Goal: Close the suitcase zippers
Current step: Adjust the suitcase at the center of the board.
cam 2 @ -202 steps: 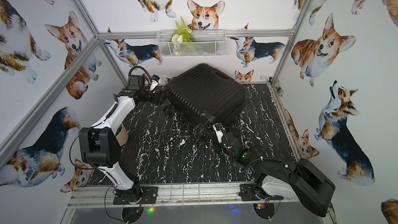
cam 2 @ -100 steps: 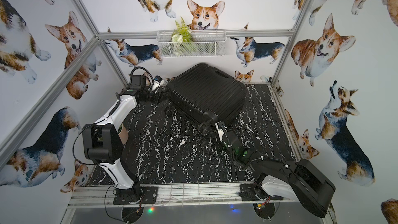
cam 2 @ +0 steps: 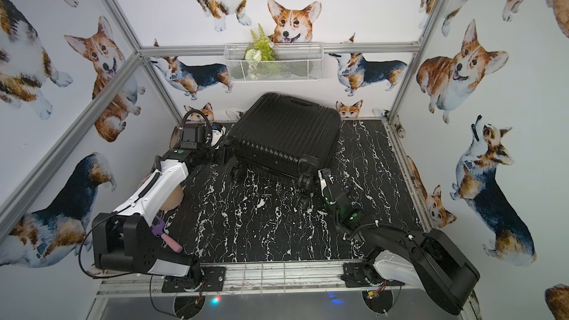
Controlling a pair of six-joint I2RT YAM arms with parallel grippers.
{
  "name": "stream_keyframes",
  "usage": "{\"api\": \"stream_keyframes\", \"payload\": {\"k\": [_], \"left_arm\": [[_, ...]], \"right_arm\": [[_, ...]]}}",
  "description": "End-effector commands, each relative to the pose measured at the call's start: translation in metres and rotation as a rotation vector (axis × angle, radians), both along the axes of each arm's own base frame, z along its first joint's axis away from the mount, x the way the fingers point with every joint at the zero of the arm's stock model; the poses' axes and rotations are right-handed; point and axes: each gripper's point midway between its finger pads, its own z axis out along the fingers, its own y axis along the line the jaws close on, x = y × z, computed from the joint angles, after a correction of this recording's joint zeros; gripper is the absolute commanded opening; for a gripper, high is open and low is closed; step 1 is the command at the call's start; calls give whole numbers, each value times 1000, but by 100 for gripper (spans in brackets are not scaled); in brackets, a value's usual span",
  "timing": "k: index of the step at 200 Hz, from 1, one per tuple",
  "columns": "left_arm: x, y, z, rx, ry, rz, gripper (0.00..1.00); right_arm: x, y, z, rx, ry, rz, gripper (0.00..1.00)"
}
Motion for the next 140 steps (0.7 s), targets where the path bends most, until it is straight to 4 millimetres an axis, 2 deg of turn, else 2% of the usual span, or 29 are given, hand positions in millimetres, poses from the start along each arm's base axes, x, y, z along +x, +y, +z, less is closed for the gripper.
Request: {"api": "stream_keyframes", "payload": {"k": [1, 54, 82, 140], "left_arm": [[-4, 2, 9, -64, -41, 116, 31], [-44, -19, 7, -114, -42, 153, 31], [-52, -20, 2, -130, -23, 160, 31], [-56, -28, -1, -140, -25, 183, 30]], "right_arm": [[5, -4, 14, 28, -20, -10, 0], [9, -11, 15, 51, 0, 12, 0], [1, 3, 12, 90, 24, 92, 0], [-19, 34, 7, 178, 74, 289, 0]]}}
